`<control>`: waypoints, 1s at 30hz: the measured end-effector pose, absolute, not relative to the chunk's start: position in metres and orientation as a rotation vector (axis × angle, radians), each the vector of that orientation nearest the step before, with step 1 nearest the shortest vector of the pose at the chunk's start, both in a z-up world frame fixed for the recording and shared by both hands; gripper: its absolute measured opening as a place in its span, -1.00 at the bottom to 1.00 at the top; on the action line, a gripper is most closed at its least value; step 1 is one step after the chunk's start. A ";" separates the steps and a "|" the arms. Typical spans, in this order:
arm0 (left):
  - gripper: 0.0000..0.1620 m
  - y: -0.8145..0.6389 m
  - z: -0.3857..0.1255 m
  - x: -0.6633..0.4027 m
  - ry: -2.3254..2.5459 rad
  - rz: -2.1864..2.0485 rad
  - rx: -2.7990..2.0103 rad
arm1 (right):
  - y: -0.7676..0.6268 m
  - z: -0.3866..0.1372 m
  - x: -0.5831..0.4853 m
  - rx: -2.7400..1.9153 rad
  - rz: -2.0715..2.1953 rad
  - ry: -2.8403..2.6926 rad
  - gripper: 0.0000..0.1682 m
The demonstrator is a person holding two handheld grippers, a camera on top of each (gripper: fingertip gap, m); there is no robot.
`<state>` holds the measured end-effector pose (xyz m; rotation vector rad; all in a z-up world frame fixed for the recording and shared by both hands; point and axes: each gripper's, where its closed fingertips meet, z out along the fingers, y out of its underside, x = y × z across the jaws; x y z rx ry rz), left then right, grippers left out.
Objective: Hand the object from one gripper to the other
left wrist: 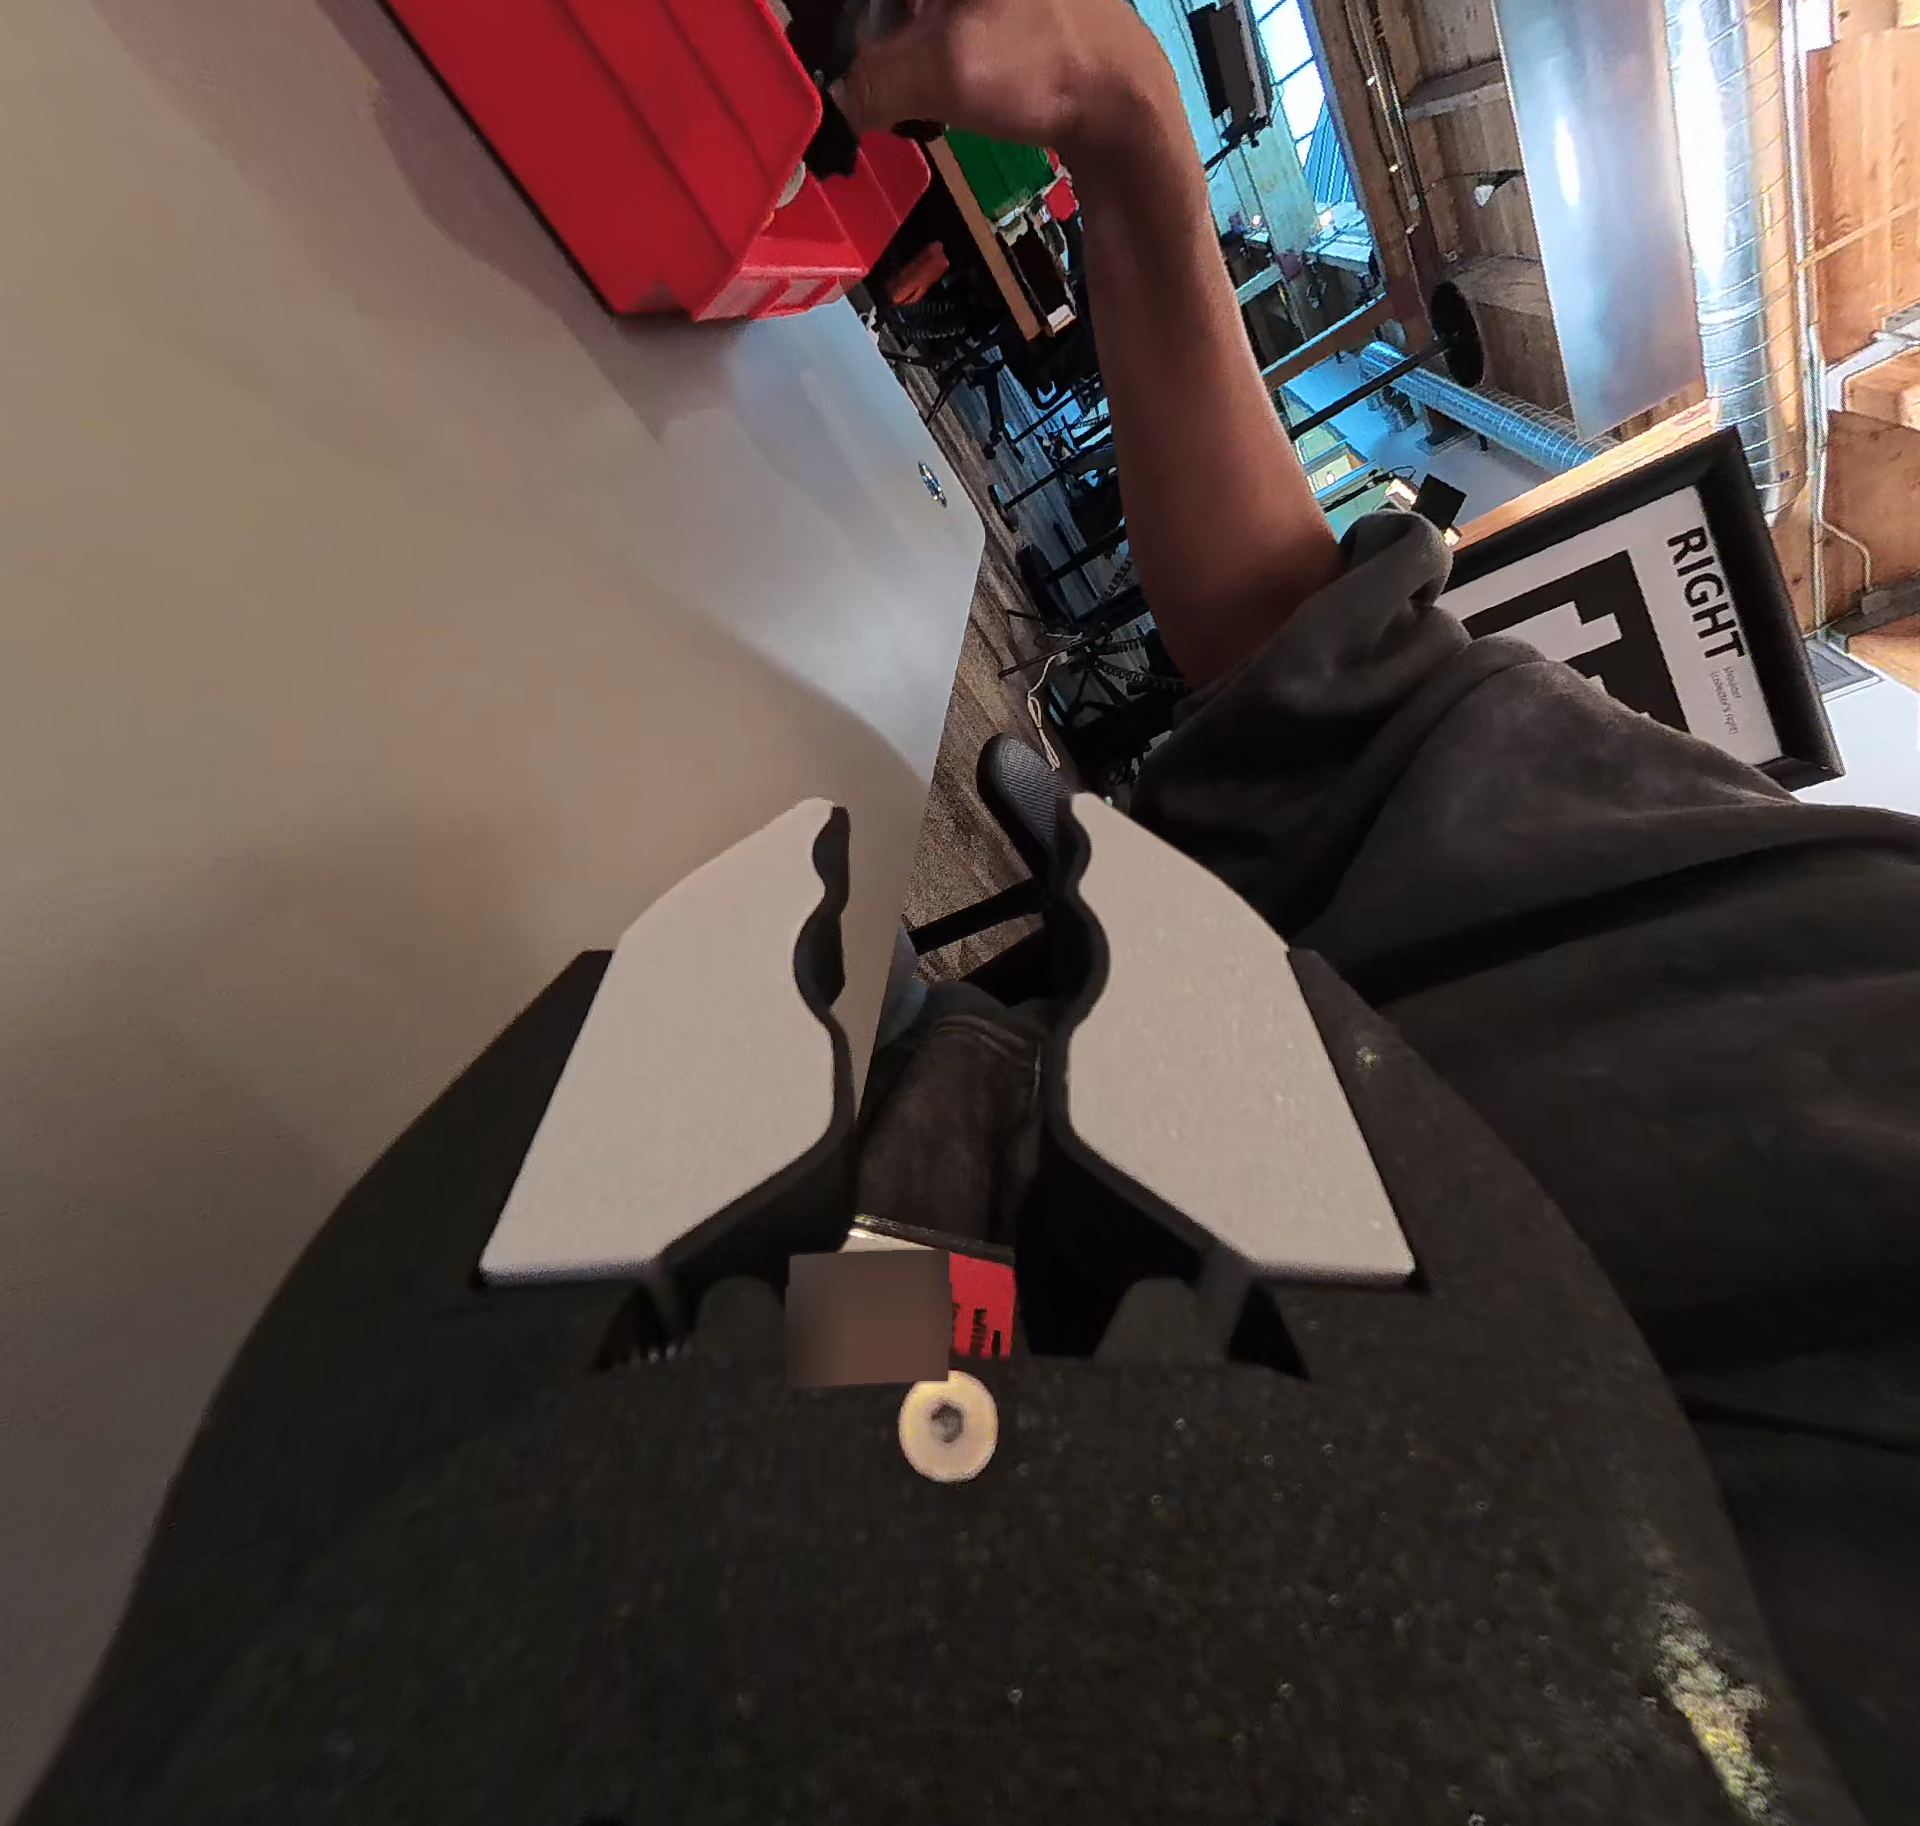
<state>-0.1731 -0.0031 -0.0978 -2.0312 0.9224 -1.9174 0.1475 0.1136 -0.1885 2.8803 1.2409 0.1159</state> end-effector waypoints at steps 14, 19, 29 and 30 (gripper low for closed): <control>-0.54 0.016 -0.105 -0.183 0.970 -1.622 -2.054 | 0.070 -0.063 0.096 3.872 0.089 1.037 -0.20; -0.53 0.029 -0.093 -0.195 1.060 -1.325 -1.994 | -0.008 -0.069 -0.012 4.132 -1.216 0.993 -0.30; -0.46 0.159 -0.010 -0.314 1.295 -0.435 -1.669 | -0.040 -0.113 -0.056 3.982 -0.681 1.700 -0.26; -0.45 0.179 -0.014 -0.324 1.332 -0.393 -1.674 | -0.041 -0.113 -0.057 3.983 -0.710 1.694 -0.26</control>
